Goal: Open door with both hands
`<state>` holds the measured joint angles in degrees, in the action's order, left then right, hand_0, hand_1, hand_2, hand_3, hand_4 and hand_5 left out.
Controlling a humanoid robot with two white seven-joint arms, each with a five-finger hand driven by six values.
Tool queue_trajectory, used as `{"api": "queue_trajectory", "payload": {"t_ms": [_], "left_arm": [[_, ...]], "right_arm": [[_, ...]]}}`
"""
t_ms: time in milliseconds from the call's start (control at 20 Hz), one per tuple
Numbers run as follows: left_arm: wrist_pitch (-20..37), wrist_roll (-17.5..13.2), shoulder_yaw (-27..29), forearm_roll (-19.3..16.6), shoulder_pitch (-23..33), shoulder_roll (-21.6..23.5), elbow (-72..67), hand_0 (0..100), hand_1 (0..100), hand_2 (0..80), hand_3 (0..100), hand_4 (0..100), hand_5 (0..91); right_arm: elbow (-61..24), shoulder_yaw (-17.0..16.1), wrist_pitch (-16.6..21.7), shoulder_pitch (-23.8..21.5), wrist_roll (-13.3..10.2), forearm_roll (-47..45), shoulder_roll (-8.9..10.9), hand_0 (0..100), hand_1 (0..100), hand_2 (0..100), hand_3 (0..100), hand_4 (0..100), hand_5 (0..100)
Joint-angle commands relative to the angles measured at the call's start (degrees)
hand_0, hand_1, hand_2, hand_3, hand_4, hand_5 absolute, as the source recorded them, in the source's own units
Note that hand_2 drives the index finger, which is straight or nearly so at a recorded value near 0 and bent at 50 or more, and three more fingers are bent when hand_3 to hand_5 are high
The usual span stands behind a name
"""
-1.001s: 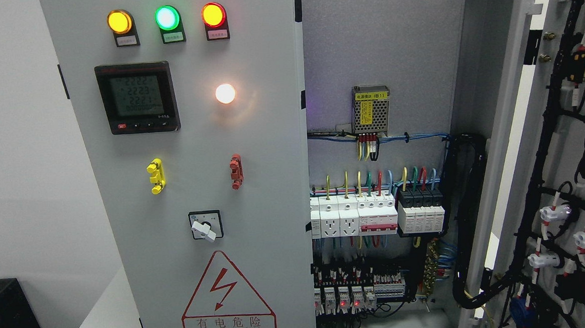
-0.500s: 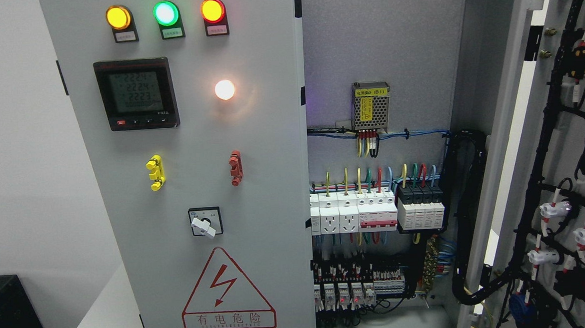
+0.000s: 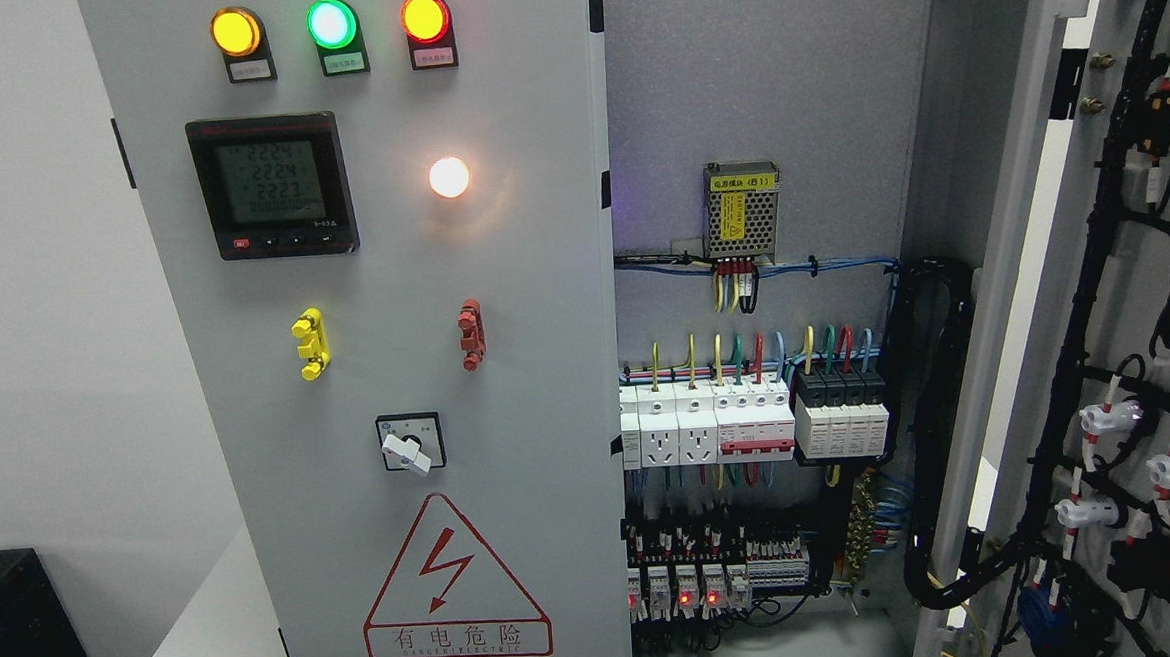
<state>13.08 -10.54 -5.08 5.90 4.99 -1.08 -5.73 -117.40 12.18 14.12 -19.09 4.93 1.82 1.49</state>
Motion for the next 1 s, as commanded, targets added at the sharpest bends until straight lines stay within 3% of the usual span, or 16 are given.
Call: {"api": "queue_trajectory", "payload": {"t_ms": [0,100,250,300,601,851,951], "left_arm": [[0.0,0.0,-0.4,-0.2,0.0,-0.9,0.0,12,56,0.0,0,0,0.0],[0.0,0.0,-0.4,0.2,0.0,-1.0,0.0,12,56,0.0,0,0,0.0],[0.1,0.0,-0.4,0.2,-0.1,-0.9,0.1,12,56,0.0,0,0,0.0],[0.1,0.0,-0.4,0.2,-0.1,-0.9,0.1,12,56,0.0,0,0,0.0],[-0.2,0.8,-0.4,0.3,-0.2,-0.8,0.0,12,56,0.0,0,0,0.0],[-0.2,3.9,-0.2,0.5,-0.9,-0.3,0.0,12,56,0.0,0,0,0.0],[0.0,3.5,-0.2,0.4,-0.9,-0.3,0.0,12,56,0.0,0,0,0.0]], "right_arm": [[-2.4,5.0,-0.1,8.8,0.0,-0.9,1.32,7,14,0,0,0,0],[-2.1,5.2,-1.5,12.4,0.0,-5.3,1.50,7,14,0,0,0,0],[-1.7,4.5,-10.1,16.0,0.0,-12.1,1.59,7,14,0,0,0,0],[-1.3,4.3,-10.9,17.1,0.1,-12.5,1.59,7,14,0,0,0,0],[2.3,3.1,-11.4,23.5,0.2,-12.5,1.15,7,14,0,0,0,0],[7.7,3.2,-11.6,31.1,0.1,-12.4,1.33,7,14,0,0,0,0],[10.2,3.1,-11.6,33.7,0.1,-12.5,1.24,7,14,0,0,0,0]]}}
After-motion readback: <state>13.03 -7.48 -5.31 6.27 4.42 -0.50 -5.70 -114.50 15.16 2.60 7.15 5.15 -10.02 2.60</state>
